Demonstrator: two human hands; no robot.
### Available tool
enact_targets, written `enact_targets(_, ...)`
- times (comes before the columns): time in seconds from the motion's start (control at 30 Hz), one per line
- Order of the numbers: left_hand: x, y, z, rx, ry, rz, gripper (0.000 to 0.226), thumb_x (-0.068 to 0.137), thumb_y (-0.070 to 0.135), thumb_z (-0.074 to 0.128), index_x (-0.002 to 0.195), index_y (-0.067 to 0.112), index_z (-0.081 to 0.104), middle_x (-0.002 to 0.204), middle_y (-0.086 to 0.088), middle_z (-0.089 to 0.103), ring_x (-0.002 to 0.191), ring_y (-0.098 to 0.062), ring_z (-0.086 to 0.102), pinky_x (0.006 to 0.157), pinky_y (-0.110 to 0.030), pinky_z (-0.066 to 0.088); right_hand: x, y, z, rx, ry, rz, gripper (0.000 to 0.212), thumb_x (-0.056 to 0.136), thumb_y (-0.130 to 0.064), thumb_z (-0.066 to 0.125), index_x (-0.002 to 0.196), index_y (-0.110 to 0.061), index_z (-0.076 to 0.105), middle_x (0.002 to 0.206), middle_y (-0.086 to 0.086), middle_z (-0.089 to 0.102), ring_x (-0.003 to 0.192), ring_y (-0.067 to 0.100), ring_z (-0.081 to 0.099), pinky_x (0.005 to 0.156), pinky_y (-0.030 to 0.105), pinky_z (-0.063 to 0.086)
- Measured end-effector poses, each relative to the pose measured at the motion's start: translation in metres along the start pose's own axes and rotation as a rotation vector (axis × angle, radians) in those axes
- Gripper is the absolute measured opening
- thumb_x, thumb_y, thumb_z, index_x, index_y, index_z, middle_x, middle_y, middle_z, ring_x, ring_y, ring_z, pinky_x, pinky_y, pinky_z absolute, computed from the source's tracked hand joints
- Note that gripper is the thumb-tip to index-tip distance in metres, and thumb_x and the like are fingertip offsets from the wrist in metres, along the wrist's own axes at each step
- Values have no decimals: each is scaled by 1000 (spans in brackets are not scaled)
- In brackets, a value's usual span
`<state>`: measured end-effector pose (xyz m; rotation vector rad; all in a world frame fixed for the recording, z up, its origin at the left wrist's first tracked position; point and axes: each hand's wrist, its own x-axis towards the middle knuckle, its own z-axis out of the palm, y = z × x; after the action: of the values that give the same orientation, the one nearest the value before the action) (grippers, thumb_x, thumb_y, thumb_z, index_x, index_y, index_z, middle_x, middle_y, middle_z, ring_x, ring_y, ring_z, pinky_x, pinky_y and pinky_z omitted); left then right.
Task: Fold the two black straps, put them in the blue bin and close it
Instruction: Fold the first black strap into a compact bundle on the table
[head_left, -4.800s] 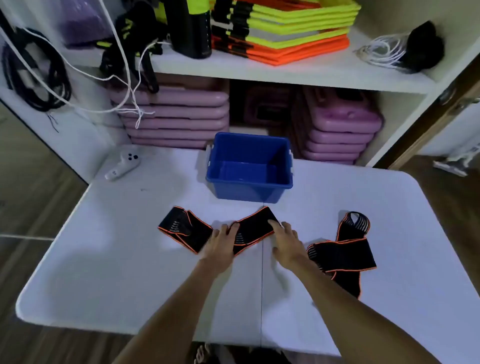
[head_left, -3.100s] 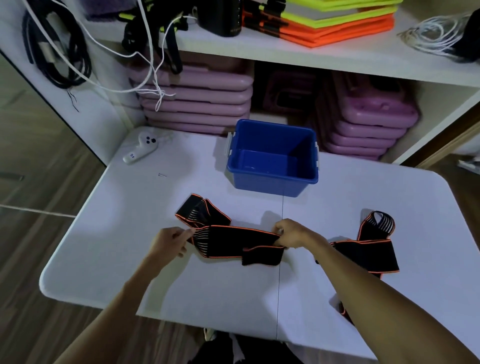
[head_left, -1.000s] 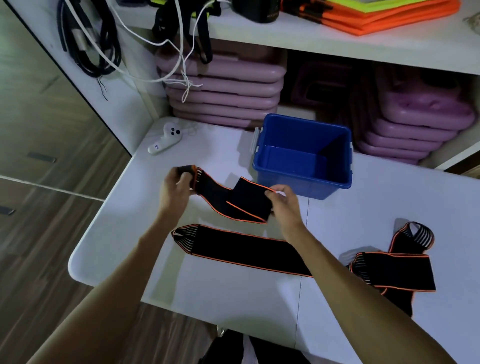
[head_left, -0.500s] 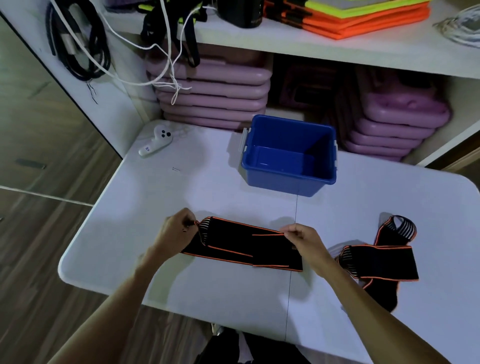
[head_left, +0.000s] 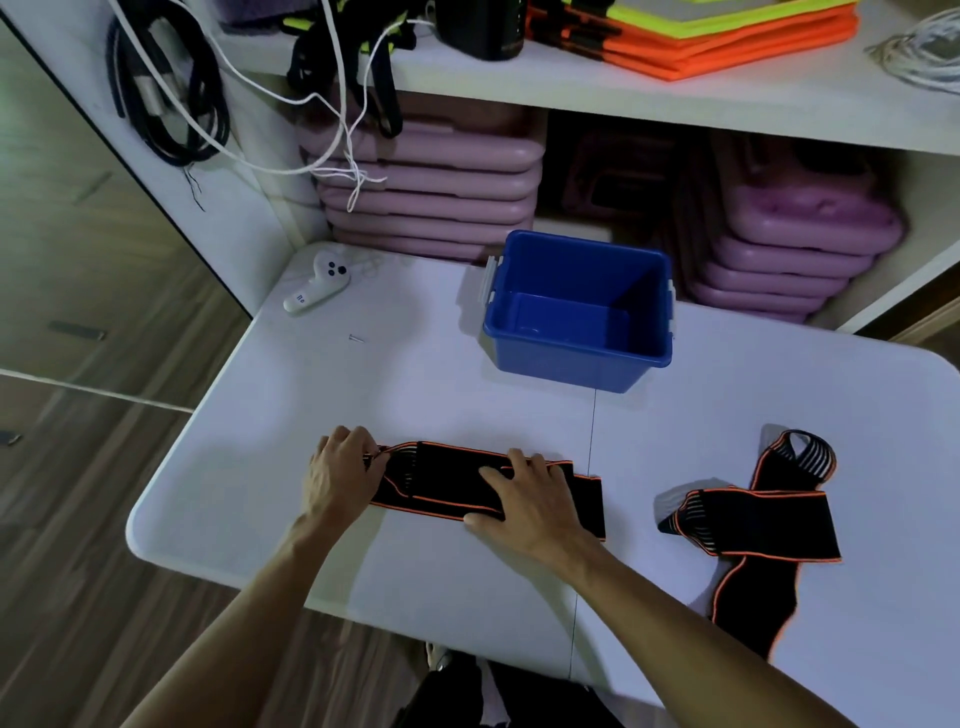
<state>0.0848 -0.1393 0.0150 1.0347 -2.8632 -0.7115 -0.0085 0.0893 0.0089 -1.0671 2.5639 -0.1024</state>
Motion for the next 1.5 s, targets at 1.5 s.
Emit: enact_targets(1.5,47,-35,-17,-62,48,-104,38,71,-17,48,99,0,66,99,-26,58,82,-42,58,69,-36,43,-37,71,24,-71,11,-18,73,75,-55,69,138,-30,42,132,7,49,116,32,52,94,53,43)
